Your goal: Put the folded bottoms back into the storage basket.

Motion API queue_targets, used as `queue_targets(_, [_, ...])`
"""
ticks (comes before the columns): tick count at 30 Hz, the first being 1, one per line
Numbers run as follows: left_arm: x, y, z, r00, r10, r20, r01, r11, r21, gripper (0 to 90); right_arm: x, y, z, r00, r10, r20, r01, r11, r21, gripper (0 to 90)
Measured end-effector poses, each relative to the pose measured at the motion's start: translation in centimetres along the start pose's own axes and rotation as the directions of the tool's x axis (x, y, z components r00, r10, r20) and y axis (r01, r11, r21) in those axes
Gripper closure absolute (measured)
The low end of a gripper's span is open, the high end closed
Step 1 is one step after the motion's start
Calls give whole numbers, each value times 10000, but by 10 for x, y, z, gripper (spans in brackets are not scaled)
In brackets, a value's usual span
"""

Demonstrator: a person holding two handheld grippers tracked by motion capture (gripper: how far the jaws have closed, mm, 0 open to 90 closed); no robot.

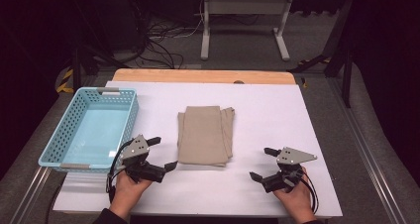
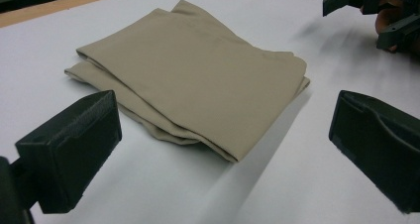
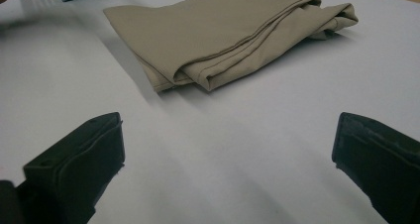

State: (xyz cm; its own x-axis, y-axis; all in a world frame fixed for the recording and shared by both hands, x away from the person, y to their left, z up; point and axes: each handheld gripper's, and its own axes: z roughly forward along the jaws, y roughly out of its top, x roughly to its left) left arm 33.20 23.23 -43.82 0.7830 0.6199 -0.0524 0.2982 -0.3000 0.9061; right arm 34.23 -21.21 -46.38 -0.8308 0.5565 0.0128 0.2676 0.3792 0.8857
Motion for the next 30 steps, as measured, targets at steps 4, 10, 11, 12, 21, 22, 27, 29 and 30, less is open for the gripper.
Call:
queue_targets(4, [3,6,1,9999,25,101,-25,10000,90,6,0,0,1,10000,-42,47,42,10000,73,7])
queue_targets(10, [5,17,4,9995,226,206,-231,9994,250,6,1,0,1,10000,-7,80,6,9999,160,7])
queue_targets(11, [6,19,4,9995,243,220,-249,9994,251,6,1,-1,1,10000,-20,96,18,9999,169,7])
queue_targets(12, [6,21,5,9994,245,226,-251,9993,288,6,1,-1,1,9999,-32,109,30,9998,184,7])
queue_targets(21, [11,31,10,9992,304,264,-313,9990,330,6,1,-1,1,9998,8,189,-11,9999,171,7])
queue_targets(22, [12,32,10,9991,339,257,-348,9988,346,6,1,-1,1,9998,12,211,-16,9998,181,7])
queue_targets(27, [16,39,13,9991,345,251,-355,9986,393,6,1,-1,1,9997,6,247,-11,9998,205,7])
queue_targets(29, [18,43,15,9989,396,270,-407,9983,417,6,1,-1,1,9996,5,265,-10,9998,208,7])
queue_targets(30, [19,45,15,9987,425,276,-437,9981,442,6,1,-1,1,9996,5,274,-11,9998,211,7])
